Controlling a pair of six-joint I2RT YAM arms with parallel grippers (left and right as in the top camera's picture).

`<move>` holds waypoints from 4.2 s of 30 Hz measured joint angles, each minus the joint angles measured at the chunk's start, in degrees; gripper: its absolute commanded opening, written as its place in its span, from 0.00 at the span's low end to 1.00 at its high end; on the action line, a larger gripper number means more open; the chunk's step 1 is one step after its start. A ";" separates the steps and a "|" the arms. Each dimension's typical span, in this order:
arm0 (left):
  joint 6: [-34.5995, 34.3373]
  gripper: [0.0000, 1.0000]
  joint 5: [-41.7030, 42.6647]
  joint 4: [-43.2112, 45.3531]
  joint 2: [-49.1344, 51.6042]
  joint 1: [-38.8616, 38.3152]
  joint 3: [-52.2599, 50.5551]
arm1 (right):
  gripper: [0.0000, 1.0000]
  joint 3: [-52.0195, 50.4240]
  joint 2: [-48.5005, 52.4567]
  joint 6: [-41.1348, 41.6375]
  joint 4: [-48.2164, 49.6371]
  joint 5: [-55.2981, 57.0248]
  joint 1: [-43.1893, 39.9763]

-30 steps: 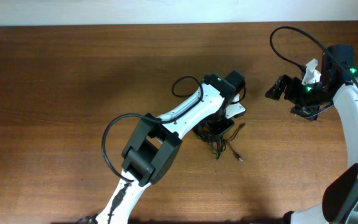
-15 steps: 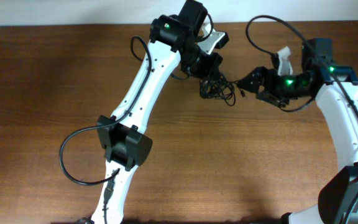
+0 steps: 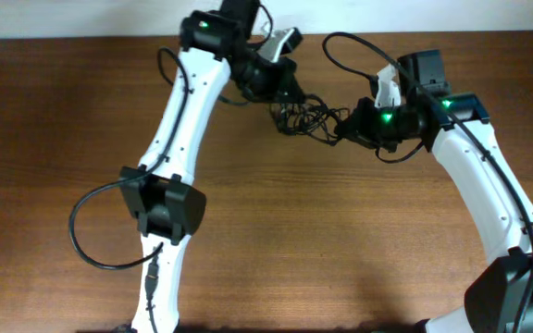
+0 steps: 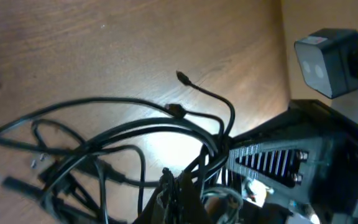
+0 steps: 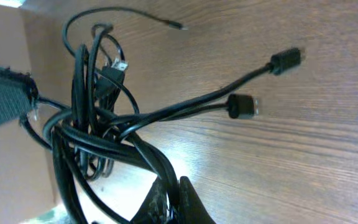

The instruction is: Untangle cables

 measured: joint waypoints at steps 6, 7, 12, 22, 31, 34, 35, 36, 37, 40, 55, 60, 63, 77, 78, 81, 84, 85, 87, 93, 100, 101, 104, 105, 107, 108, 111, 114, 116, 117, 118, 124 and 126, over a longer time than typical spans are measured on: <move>2.75 0.00 -12.24 -2.80 0.00 17.14 0.24 | 0.06 -1.46 0.55 -11.98 -9.46 1.55 -17.68; 2.75 0.00 -12.00 -3.10 0.00 15.82 0.26 | 0.29 -1.46 0.55 -13.86 -9.42 -0.90 -17.00; -7.32 0.00 -6.64 -2.40 0.00 11.08 0.26 | 0.67 -1.75 0.61 -8.41 0.66 -6.86 -4.00; -25.22 0.00 -5.70 -1.79 0.00 7.91 0.26 | 0.64 -2.01 0.76 20.39 18.34 1.92 9.92; -24.06 0.00 -5.68 -0.44 0.00 5.35 0.26 | 0.57 -1.99 11.61 24.26 24.35 3.02 11.93; -24.06 0.00 -5.18 -0.26 0.00 5.46 0.26 | 0.04 -1.99 11.63 25.57 26.97 2.84 12.04; -24.09 0.00 -4.31 0.31 0.00 5.46 0.26 | 0.04 -1.99 11.63 24.92 26.29 2.84 12.33; -24.06 0.00 -3.08 0.66 0.00 5.29 0.26 | 0.04 -1.95 11.63 24.92 25.16 2.82 12.83; -24.04 0.00 -2.75 0.52 0.00 5.29 0.26 | 0.04 -1.57 11.61 23.19 21.90 2.56 12.92; -20.83 0.00 -3.41 -0.59 0.00 5.64 0.15 | 0.04 -0.48 9.92 15.15 14.16 1.99 12.85; 17.75 0.17 -22.45 -7.80 -0.02 5.40 0.39 | 0.58 -1.38 2.12 12.55 -7.37 11.39 10.36; 12.07 0.19 -25.90 -6.14 -0.02 10.34 0.39 | 0.91 -1.57 4.42 3.41 -14.49 16.28 5.57; 11.72 0.13 -25.40 -6.99 -0.02 7.82 0.39 | 0.90 -1.55 4.39 -1.75 -14.69 15.21 -0.85; 23.32 0.15 -23.52 2.27 -0.33 -13.90 -27.74 | 0.93 -1.55 4.42 -7.67 -15.76 14.32 -4.04; 22.95 0.18 -23.52 3.89 -0.33 -13.97 -28.35 | 0.93 -1.55 4.42 -7.67 -15.76 14.32 -4.04; 22.03 0.31 -23.52 6.47 -0.35 -14.47 -30.77 | 0.93 -1.55 4.42 -7.67 -15.93 14.32 -4.04; 20.72 0.50 -24.94 10.51 -0.37 -16.52 -35.06 | 0.93 -1.55 4.42 -7.67 -16.22 14.32 -4.04; 20.09 0.49 -25.31 11.78 -0.90 -16.79 -36.28 | 0.93 -1.55 4.42 -7.67 -16.35 14.32 -4.04; 19.41 0.38 -27.04 13.92 -1.64 -16.81 -37.70 | 0.93 -1.55 4.42 -7.67 -16.37 14.32 -4.04; 17.68 0.47 -32.63 10.16 -1.14 -16.70 -36.37 | 0.93 -1.55 4.42 -7.67 -16.37 14.32 -4.04; 16.87 0.00 -34.47 17.77 -2.60 -18.82 -42.21 | 0.93 -1.55 4.42 -7.67 -16.37 14.32 -4.04; 16.59 0.00 -34.01 17.62 -2.29 -19.04 -42.62 | 0.93 -1.55 4.42 -7.69 -16.37 14.32 -4.04; 16.02 0.00 -34.07 13.46 -1.38 -19.12 -39.82 | 0.93 -1.55 4.42 -7.65 -16.35 14.32 -4.04; 15.56 0.00 -34.07 9.99 -0.59 -18.95 -36.26 | 0.93 -1.55 4.42 -7.67 -16.37 14.19 -4.04; 13.57 0.00 -31.36 2.36 0.26 -16.59 -19.65 | 0.93 -1.55 4.42 -8.17 -14.78 11.17 -4.04; 13.35 0.00 -29.14 0.13 0.52 -15.28 -13.94 | 0.93 -1.53 4.42 -8.39 -13.70 9.14 -4.04; 10.38 0.00 -18.36 -5.73 0.17 -8.15 8.74 | 0.93 -1.51 4.42 -8.90 -8.35 1.70 -4.04; 8.20 0.00 -8.09 -8.00 -0.17 -6.56 19.54 | 0.93 -1.33 4.42 -8.22 3.32 -11.43 -4.04; 6.91 0.00 -6.21 -8.20 -0.17 -5.95 21.27 | 0.93 -1.38 4.39 -1.51 11.17 -15.69 -4.04; 6.23 0.00 -5.62 -8.20 -0.17 -5.38 21.38 | 0.92 -1.36 4.39 1.29 12.50 -16.41 -4.04; 5.86 0.00 -5.44 -8.20 -0.17 -5.11 21.38 | 0.88 -1.36 4.42 3.82 14.36 -16.90 -4.04; 0.33 0.00 0.57 -0.61 -0.17 -5.01 21.38 | 0.24 -1.33 7.39 12.46 15.23 -16.79 2.51; -3.08 0.00 1.86 3.10 -0.20 -3.65 21.38 | 0.04 -1.33 8.96 13.81 15.50 -16.76 2.43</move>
